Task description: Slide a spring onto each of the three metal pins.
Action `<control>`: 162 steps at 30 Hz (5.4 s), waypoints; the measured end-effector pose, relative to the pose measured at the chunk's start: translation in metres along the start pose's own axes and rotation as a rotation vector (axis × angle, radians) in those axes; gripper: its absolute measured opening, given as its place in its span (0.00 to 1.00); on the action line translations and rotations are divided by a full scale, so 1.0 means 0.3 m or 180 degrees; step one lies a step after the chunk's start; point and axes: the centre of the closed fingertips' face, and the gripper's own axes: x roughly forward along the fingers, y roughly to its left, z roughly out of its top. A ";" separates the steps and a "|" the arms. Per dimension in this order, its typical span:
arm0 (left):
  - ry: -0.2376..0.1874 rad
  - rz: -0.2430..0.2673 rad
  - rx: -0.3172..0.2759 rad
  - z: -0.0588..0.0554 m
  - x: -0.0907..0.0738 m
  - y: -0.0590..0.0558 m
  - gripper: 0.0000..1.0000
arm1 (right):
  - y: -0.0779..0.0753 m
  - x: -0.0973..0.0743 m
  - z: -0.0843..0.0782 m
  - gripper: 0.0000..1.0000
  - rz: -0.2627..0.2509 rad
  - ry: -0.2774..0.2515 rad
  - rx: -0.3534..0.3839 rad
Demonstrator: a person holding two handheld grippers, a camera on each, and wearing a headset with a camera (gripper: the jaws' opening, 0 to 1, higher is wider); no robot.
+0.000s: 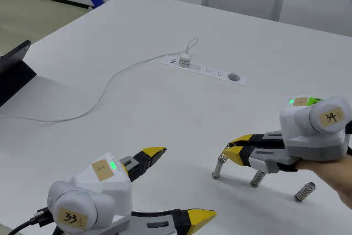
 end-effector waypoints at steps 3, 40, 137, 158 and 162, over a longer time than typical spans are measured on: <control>-0.0005 0.0014 -0.0012 0.000 -0.001 0.005 0.83 | 0.004 0.011 -0.009 0.11 0.0005 0.0065 -0.0017; 0.0078 -0.0076 0.0015 -0.021 0.006 -0.017 0.82 | 0.010 0.135 -0.132 0.11 -0.0026 0.0505 -0.0158; -0.0435 0.0265 -0.0155 0.102 -0.043 0.037 1.00 | -0.009 -0.681 -0.325 0.91 -0.2058 -0.1936 0.1211; -0.0381 0.0468 0.0067 0.095 -0.043 0.079 0.99 | -0.034 -0.687 -0.330 0.93 -0.2252 -0.1898 0.1077; -0.0343 0.0446 0.0080 0.087 -0.039 0.073 0.98 | -0.035 -0.685 -0.336 0.93 -0.2278 -0.1839 0.1063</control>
